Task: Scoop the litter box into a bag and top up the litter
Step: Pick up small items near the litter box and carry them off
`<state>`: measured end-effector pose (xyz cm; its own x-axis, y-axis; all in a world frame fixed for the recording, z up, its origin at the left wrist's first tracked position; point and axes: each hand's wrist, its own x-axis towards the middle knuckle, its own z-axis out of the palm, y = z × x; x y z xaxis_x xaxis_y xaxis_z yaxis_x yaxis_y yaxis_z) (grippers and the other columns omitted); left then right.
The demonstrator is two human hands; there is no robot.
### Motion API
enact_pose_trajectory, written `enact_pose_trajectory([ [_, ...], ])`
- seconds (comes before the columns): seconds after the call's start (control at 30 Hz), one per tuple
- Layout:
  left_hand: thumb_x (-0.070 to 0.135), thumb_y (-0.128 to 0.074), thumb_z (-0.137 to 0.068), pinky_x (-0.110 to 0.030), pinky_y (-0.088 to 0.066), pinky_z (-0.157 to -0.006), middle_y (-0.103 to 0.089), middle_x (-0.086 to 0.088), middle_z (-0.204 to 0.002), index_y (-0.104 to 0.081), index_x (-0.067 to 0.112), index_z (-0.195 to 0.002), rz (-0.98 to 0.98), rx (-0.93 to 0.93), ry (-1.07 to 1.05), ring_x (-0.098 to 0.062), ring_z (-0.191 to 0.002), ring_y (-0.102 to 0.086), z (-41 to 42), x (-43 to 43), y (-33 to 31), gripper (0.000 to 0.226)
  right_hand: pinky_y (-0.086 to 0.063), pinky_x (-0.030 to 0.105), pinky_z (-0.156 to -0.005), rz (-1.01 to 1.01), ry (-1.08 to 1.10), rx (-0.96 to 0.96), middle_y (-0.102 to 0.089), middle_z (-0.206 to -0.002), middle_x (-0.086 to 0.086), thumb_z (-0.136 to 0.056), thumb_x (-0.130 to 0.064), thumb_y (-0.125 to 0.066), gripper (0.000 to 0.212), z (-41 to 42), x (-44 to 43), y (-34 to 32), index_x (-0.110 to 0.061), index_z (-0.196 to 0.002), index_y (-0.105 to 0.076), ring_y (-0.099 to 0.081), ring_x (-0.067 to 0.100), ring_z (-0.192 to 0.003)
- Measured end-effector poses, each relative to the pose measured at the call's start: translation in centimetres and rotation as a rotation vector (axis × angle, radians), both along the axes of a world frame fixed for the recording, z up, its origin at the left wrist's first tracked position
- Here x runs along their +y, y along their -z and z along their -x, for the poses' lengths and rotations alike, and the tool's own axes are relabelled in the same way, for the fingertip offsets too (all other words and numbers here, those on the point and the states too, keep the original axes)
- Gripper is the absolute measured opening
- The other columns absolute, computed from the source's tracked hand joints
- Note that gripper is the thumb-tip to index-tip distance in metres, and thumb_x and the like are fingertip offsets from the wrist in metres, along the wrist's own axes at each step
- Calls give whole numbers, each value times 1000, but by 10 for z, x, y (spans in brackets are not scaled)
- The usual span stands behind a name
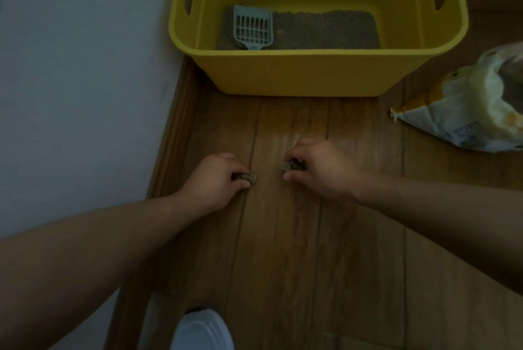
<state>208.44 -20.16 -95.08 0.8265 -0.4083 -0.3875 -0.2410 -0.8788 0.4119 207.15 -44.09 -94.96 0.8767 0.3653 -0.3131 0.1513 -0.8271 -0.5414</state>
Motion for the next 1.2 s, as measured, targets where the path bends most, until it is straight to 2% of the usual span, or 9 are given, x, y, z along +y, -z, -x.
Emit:
enact_pose_trajectory([
  [0.07, 32, -68, -91, -30, -50, -92, -64, 7, -111, -70, 23, -120, -23, -2, -15, -9, -101, -57, 4, -5, -1, 31, -49, 35, -89, 7, -4, -9, -63, -114, 4, -89, -43, -67, 41, 3, -1, -2, -17, -121, -67, -58, 21, -104],
  [0.27, 33, -64, -94, -28, -48, -91, -67, 0, -115, -68, 18, -125, -57, -11, 16, -15, -105, -60, 9, -20, 0, 35, -48, 32, -90, 7, 21, -6, -62, -115, 3, -89, -42, -68, 41, 9, -12, -2, -17, -121, -67, -58, 20, -106],
  [0.43, 33, -64, -94, -27, -46, -92, -65, 0, -123, -63, 22, -131, -84, 15, 16, -16, -110, -59, 5, -27, 5, 38, -43, 27, -86, 2, 50, 11, -62, -114, 1, -89, -42, -68, 41, 10, -21, 3, -18, -122, -67, -58, 18, -104],
  [0.67, 26, -61, -96, -25, -45, -93, -62, 1, -128, -61, 23, -132, -92, 64, 13, -15, -114, -57, 3, -32, 2, 36, -49, 31, -90, -8, 59, 19, -62, -117, 0, -89, -43, -67, 42, 9, -20, 6, -19, -124, -66, -58, 17, -105],
  [0.77, 25, -61, -96, -26, -48, -92, -63, -1, -125, -64, 21, -127, -53, 55, -25, -14, -110, -58, 2, -37, -4, 31, -48, 32, -90, -9, 63, 20, -62, -118, 0, -89, -43, -67, 42, 10, -21, 6, -20, -125, -65, -57, 17, -106],
  [0.93, 26, -65, -94, -29, -50, -92, -65, -2, -121, -67, 19, -123, 42, -45, -72, -15, -108, -58, -17, -58, -21, 30, -44, 25, -82, -7, 131, -27, -61, -113, -1, -88, -41, -69, 42, 6, -33, 2, -20, -124, -67, -60, 18, -100],
  [1.1, 25, -69, -91, -25, -46, -93, -65, 2, -123, -68, 23, -120, 140, -87, -158, -11, -109, -57, -33, -79, -40, 28, -44, 26, -79, -18, 279, -120, -61, -104, -1, -85, -37, -73, 36, 3, -55, -20, -18, -117, -71, -57, 14, -91],
  [1.2, 26, -71, -90, -28, -49, -96, -66, 3, -122, -70, 23, -119, 207, -83, -217, -9, -109, -58, -23, -84, -61, 29, -46, 26, -78, -61, 433, -150, -63, -101, 0, -84, -37, -75, 33, 12, -63, -42, -18, -111, -73, -56, 12, -84],
])
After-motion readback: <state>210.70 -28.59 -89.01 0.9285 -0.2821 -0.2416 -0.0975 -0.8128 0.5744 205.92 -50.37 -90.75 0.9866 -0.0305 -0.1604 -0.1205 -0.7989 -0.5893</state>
